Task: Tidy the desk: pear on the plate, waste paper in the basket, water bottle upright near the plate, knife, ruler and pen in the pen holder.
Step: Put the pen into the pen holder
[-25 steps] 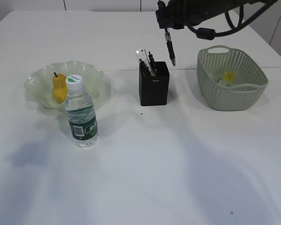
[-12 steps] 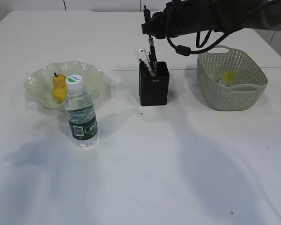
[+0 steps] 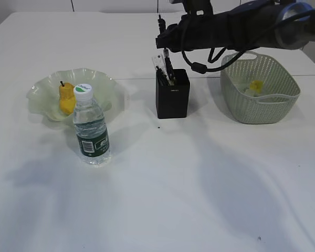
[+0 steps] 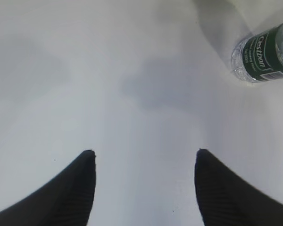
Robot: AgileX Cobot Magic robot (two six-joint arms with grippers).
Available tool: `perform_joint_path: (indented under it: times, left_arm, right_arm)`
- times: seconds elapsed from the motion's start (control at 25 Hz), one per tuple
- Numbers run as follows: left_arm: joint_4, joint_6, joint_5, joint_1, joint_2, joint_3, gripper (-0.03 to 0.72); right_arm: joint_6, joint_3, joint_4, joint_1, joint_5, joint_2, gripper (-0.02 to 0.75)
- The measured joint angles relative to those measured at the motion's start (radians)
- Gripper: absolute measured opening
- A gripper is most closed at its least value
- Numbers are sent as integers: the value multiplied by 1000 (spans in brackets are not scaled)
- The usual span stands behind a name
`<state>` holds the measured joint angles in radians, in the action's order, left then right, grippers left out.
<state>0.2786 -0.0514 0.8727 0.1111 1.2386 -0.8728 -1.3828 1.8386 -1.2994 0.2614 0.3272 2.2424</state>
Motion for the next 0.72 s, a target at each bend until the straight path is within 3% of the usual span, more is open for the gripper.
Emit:
perform_joint_path:
  times: [0.72]
  left_arm:
    - [0, 0, 0, 0, 0, 0, 466]
  right_arm:
    - [-12, 0, -14, -46, 66, 48, 181]
